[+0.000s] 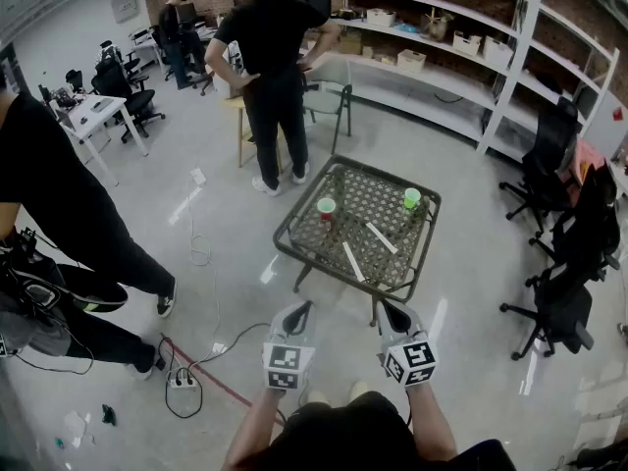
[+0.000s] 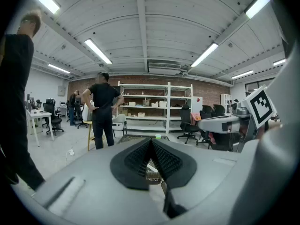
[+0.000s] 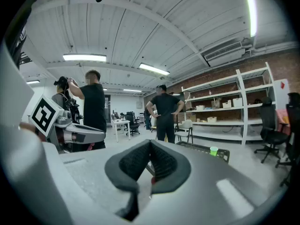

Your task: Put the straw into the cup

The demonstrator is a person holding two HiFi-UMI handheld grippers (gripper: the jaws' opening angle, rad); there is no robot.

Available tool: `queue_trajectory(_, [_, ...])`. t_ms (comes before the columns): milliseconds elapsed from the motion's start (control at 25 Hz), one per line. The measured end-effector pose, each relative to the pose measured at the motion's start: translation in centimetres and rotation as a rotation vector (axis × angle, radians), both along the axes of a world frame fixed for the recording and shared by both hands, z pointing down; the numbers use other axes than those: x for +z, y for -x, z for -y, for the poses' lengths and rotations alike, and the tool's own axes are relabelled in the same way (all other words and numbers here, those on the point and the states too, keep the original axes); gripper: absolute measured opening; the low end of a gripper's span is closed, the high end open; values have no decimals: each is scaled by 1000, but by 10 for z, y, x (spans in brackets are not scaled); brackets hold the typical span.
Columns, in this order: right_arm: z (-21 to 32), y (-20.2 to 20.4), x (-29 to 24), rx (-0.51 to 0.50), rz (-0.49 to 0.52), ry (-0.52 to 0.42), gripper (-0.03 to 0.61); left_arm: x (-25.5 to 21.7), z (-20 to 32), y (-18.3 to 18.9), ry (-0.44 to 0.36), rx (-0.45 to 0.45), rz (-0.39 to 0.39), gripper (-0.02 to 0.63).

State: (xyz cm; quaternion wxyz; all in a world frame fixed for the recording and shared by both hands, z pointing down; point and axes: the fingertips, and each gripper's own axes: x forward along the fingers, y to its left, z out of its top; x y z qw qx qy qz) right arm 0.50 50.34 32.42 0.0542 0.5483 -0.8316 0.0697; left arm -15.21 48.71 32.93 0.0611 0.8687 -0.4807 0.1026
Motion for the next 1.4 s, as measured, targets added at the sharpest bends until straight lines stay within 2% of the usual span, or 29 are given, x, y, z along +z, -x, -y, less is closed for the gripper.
queue_trajectory(320, [3, 8, -3, -4, 31, 13, 2, -1, 0, 6, -1, 0, -11, 7])
queue_trajectory(840, [28, 17, 8, 2, 10, 53, 2, 5, 23, 24, 10, -15, -20, 6])
queue_trajectory(1160, [83, 28, 13, -18, -4, 58, 2, 13, 69, 38, 23, -38, -17, 6])
queue_trajectory(1400, [147, 24, 20, -37, 3, 72, 2, 14, 130, 29, 21, -33, -9, 6])
